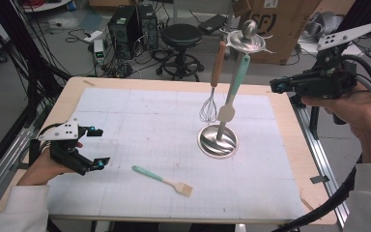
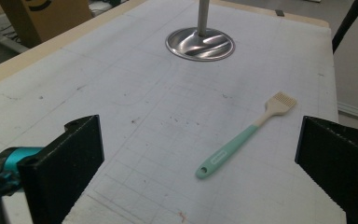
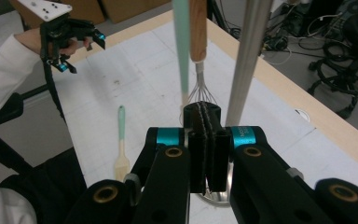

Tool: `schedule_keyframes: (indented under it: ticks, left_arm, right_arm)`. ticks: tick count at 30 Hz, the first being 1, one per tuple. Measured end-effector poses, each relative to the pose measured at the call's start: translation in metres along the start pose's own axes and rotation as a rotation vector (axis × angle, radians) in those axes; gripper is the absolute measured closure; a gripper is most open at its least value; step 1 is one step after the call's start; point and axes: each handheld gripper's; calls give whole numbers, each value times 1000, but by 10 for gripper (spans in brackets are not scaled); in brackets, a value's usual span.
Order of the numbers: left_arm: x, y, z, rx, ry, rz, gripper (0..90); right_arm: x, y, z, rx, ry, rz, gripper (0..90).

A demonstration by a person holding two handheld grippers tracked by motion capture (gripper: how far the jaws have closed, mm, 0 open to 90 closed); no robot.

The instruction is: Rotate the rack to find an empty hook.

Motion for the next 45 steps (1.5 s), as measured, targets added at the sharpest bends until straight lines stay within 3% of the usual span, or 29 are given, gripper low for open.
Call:
schedule_keyframes:
  ticks: [13,24,37,45]
  left_arm:
    - [-2,1,-2,-11,-4,-2,16]
    - [-2,2,-2,-20,-3,-5,16]
    - [0,-2,-4,-17,0,-3,16]
    - [1,-4,-3,-12,4,-2,16]
  right_arm:
    - [28,-16,10,35,37,-33,894]
    - [43,-15,29,57,38,-47,894]
    - [37,-2,45,59,11,-31,894]
    - [24,1,49,56,-12,-8,895]
Point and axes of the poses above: each handheld gripper's, and its own axes: y roughly forward along the jaws, z roughly out of its top, x roughly to its right
